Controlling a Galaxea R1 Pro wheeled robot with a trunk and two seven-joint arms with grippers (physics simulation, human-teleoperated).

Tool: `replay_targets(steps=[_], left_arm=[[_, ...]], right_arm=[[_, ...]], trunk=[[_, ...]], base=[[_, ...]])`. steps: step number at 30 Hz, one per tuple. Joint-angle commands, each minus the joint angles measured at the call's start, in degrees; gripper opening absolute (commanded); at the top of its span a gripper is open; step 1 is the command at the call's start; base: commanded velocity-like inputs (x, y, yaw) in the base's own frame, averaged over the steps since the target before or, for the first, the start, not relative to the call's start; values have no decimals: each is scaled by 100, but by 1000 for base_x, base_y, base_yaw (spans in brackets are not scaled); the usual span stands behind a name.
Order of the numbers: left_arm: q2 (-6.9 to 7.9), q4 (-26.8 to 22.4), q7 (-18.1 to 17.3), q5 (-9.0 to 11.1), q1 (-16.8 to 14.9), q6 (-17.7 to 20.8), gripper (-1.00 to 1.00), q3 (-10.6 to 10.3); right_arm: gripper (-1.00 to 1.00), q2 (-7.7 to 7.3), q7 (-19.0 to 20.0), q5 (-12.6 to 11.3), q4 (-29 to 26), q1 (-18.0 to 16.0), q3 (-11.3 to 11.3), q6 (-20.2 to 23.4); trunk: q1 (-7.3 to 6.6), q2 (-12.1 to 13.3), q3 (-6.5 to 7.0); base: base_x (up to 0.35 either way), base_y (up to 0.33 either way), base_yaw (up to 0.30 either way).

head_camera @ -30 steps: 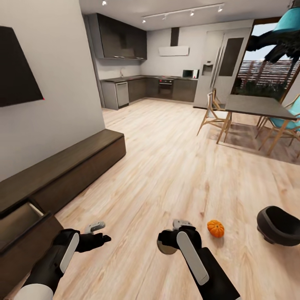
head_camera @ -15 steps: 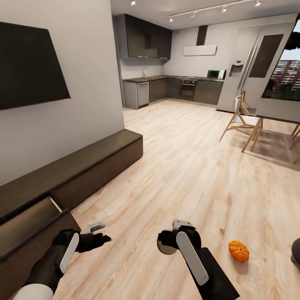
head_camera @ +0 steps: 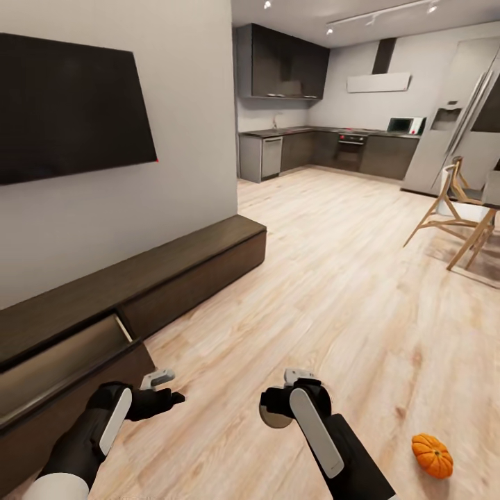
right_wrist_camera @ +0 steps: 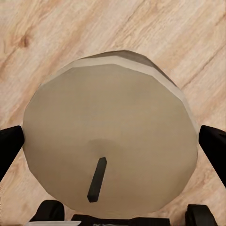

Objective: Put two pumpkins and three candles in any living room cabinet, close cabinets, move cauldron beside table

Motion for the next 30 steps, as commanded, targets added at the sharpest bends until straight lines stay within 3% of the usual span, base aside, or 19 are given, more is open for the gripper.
replay_targets(steps=[1,22,30], left_arm=[[0,0,0,-1,0,0,100,0],[-6,0,0,8,0,7,100,8],[-9,0,0,8,0,9,100,9]], right_arm=[[-100,3,0,-1,1,0,2,-2],[-100,7,-7,9,3,0,9,1],[-100,7,-9,17,38,0,9,1]], trunk=[[0,0,0],[0,0,0],[0,0,0]], base=[[7,-6,293],[1,-1,293],[0,-144,293]])
